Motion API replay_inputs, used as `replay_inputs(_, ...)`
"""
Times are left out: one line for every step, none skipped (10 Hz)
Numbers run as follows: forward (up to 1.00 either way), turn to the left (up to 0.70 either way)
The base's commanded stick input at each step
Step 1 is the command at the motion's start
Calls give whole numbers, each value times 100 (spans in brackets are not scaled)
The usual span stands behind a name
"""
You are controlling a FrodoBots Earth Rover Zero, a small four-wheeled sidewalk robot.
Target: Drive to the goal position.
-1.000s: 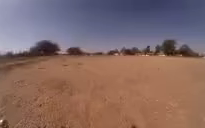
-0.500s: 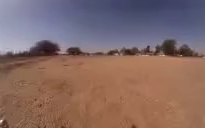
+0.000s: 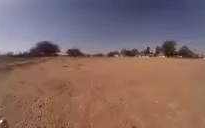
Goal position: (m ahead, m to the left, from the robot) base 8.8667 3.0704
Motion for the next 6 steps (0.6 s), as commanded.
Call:
replay_inputs(100,0)
replay_inputs(100,0)
replay_inputs(100,0)
replay_inputs(100,0)
replay_inputs(79,0)
replay_inputs(8,0)
